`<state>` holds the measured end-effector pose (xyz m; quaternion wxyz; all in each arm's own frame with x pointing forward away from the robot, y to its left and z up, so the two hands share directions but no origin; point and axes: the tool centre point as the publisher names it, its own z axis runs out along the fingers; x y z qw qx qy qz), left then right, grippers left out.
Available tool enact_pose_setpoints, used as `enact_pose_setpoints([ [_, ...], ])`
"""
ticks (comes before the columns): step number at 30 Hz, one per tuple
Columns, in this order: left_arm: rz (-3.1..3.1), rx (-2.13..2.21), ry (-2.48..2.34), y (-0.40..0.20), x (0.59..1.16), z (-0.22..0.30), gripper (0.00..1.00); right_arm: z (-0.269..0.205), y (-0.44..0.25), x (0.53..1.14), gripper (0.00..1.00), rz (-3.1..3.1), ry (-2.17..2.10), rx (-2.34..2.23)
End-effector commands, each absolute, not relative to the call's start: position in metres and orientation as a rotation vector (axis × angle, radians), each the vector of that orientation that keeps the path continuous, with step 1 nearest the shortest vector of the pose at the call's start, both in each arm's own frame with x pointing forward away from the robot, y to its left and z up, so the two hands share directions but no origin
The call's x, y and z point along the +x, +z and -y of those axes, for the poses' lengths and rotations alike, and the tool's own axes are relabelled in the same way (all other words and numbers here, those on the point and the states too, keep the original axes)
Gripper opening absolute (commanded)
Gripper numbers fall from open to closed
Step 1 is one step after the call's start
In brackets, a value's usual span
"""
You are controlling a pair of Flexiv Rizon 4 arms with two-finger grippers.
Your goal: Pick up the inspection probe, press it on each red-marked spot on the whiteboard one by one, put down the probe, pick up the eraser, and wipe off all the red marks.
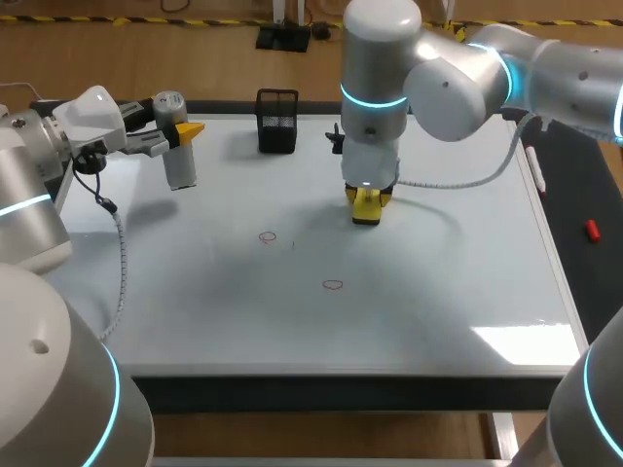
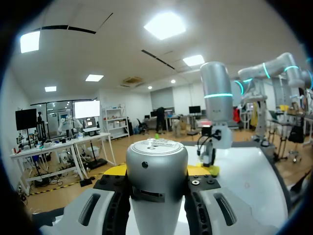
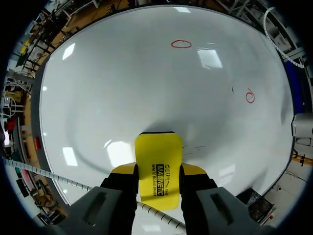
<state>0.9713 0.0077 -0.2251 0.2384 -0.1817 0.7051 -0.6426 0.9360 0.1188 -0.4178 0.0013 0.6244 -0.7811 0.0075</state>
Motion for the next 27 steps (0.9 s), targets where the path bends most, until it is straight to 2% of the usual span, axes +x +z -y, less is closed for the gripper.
enact_pose_setpoints([
  [1, -1.929, -0.499, -1.758, -0.224, 0.971, -0.007, 0.0, -0.113, -0.408, 0.936, 0.0, 2.462, 0.0, 1.969],
  [27, -1.929, -0.499, -1.758, -0.224, 0.971, -0.007, 0.0, -0.016, -0.385, 1.004, 0.0, 2.62, -0.063, 1.737],
])
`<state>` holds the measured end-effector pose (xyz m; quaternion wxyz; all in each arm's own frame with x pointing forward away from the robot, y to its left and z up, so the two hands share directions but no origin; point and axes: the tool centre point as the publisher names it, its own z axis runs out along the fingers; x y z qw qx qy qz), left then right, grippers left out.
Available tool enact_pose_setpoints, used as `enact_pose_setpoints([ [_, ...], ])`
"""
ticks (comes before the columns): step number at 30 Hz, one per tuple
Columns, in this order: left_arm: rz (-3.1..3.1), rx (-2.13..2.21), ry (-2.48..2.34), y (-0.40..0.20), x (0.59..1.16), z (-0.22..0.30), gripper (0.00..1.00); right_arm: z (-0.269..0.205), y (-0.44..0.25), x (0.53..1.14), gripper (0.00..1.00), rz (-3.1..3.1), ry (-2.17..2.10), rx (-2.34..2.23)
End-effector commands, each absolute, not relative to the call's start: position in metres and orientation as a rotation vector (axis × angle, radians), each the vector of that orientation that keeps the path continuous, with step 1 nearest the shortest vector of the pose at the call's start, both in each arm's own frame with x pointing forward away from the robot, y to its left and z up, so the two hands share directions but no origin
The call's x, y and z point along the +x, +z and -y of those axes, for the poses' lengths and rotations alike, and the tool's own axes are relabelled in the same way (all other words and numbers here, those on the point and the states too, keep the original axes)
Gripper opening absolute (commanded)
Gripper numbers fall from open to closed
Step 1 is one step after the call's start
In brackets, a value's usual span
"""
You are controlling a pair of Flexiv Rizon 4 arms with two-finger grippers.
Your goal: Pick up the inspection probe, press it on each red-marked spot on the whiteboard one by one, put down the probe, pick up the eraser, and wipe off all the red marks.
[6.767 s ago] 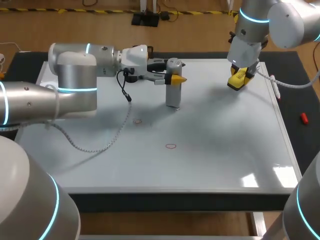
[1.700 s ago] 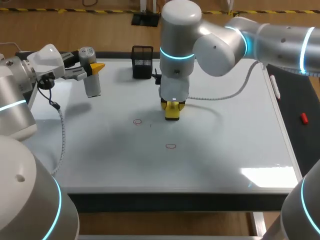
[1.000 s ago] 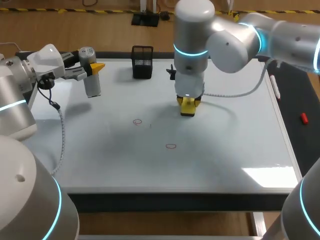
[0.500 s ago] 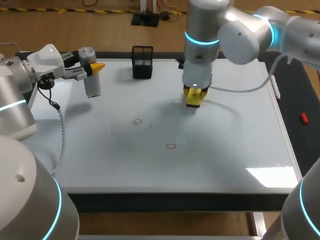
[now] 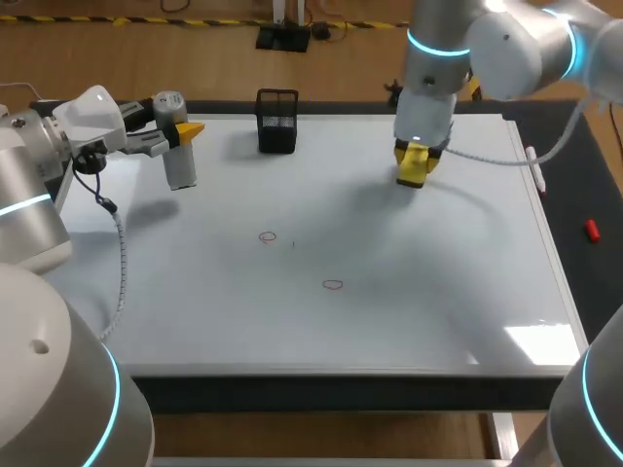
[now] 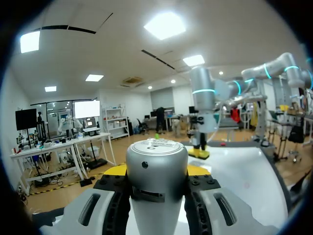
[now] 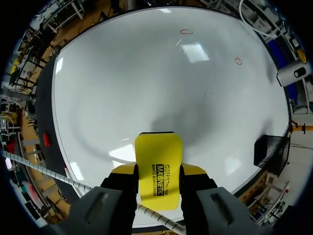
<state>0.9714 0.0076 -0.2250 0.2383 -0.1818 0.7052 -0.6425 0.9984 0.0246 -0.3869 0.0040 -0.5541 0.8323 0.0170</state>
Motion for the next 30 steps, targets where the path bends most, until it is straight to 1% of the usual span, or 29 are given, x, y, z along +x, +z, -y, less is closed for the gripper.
enact_pose_setpoints([
  [1, -1.929, -0.499, -1.758, -0.2242, 0.9714, -0.0071, 0.0, -0.0133, -0.3848, 1.0055, 0.0, -2.624, 0.067, -1.725],
  [6, -1.929, -0.499, -1.758, -0.2242, 0.9714, -0.0071, 0.0, -0.0072, -0.3849, 1.0077, 0.0, -2.652, 0.07, -1.699],
  [30, -1.929, -0.499, -1.758, -0.2242, 0.9714, -0.0071, 0.0, -0.0072, -0.3849, 1.0077, 0.0, -2.652, 0.07, -1.699],
])
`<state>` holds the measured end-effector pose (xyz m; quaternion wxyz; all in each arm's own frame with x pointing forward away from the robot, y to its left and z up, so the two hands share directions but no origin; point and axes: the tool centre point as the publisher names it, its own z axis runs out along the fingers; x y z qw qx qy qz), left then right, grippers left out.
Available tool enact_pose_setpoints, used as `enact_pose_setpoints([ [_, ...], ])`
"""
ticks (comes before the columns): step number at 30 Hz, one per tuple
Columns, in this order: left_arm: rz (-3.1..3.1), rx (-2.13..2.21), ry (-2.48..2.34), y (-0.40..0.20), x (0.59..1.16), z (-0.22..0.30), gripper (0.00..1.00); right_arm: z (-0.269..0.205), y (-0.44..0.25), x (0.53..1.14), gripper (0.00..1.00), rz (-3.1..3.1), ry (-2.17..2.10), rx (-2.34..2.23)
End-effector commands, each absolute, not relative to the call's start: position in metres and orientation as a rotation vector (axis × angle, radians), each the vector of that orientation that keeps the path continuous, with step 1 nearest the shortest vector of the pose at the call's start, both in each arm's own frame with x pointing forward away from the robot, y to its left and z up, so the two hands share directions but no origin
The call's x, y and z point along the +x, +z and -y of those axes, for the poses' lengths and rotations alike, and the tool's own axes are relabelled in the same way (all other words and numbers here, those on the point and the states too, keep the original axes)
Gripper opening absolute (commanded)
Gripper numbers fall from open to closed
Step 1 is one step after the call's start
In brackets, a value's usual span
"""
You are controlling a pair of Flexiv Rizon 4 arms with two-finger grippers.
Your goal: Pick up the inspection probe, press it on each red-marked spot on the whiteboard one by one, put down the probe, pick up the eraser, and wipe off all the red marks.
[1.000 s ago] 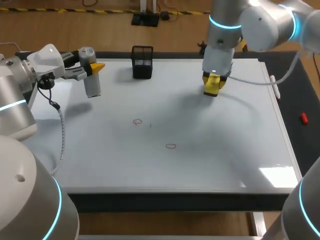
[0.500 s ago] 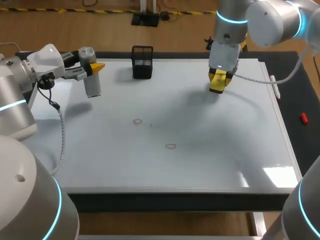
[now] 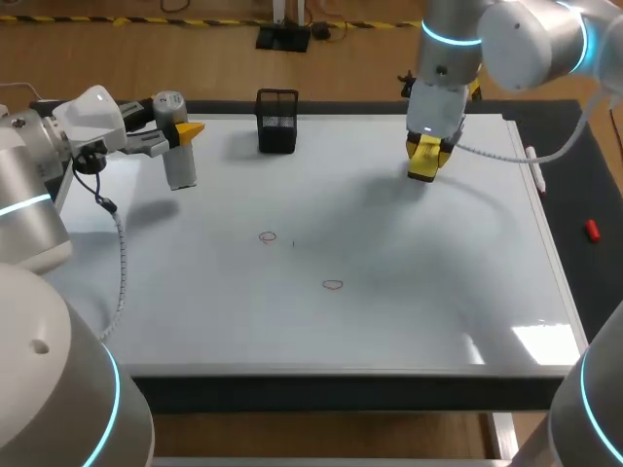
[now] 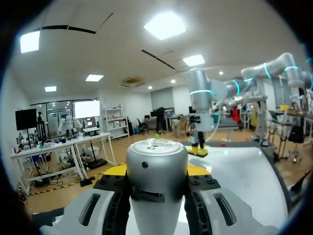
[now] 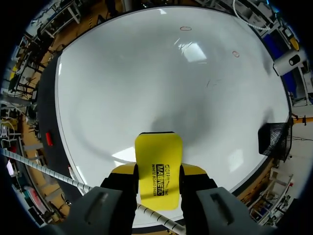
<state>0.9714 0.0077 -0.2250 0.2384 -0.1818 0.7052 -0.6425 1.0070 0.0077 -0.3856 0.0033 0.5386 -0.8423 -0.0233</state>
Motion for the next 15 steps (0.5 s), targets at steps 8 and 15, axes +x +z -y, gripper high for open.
enact_pose_setpoints([
  [8, -1.916, -0.495, -1.805, -0.23, 0.946, 0.015, 0.0, -0.007, -0.385, 1.008, 0.0, 2.638, -0.069, 1.69],
  [15, -1.934, -0.463, -1.824, -0.235, 0.914, 0.04, 0.0, -0.007, -0.385, 1.008, 0.0, 2.638, -0.069, 1.69],
])
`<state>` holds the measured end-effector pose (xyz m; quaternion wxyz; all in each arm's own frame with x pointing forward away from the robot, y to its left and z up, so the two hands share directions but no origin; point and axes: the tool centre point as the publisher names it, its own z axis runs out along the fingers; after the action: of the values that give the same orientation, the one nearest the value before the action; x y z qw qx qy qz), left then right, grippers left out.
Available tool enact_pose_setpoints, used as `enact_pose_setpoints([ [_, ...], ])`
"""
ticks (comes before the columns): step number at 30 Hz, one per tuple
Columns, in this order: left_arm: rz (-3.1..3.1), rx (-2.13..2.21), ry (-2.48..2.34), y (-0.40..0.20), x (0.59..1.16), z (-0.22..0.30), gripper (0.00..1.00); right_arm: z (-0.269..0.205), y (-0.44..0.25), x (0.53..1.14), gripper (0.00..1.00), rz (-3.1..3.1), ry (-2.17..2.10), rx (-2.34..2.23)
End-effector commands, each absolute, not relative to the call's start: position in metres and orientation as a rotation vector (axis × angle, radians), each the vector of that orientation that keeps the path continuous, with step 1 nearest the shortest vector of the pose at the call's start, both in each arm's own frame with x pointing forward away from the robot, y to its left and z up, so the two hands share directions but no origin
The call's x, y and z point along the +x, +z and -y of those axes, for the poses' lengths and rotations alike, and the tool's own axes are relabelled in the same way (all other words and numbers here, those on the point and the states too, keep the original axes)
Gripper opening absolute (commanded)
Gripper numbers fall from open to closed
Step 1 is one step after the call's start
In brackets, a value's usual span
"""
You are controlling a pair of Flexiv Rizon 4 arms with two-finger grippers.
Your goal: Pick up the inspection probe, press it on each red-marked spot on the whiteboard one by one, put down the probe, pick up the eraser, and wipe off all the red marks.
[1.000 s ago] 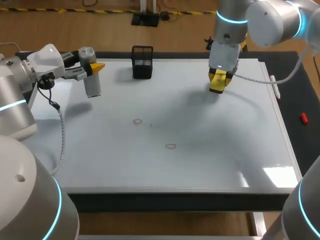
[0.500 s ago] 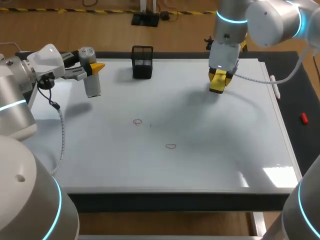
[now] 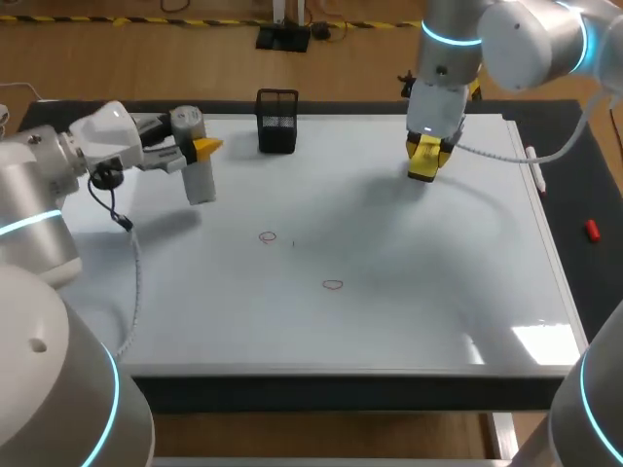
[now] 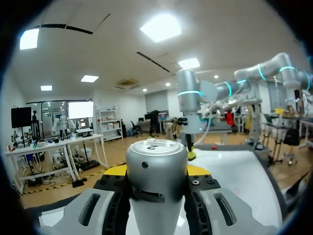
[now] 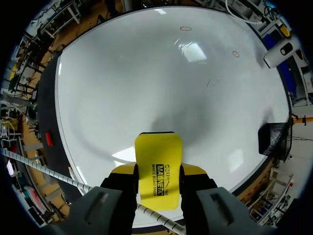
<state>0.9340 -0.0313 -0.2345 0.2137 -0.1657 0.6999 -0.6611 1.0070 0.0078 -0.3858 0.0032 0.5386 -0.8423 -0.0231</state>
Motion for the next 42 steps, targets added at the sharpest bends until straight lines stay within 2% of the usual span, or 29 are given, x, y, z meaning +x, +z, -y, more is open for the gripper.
enact_pose_setpoints([
  [1, -1.938, -0.455, -1.825, -0.235, 0.909, 0.044, 0.0, -0.007, -0.385, 1.008, 0.0, 2.638, -0.069, 1.69],
  [15, -1.946, -0.412, -1.924, -0.249, 0.868, 0.101, 0.0, -0.007, -0.385, 1.008, 0.0, 2.638, -0.069, 1.69],
  [42, -1.982, -0.382, -1.963, -0.271, 0.886, 0.134, 0.0, -0.007, -0.385, 1.008, 0.0, 2.638, -0.069, 1.69],
])
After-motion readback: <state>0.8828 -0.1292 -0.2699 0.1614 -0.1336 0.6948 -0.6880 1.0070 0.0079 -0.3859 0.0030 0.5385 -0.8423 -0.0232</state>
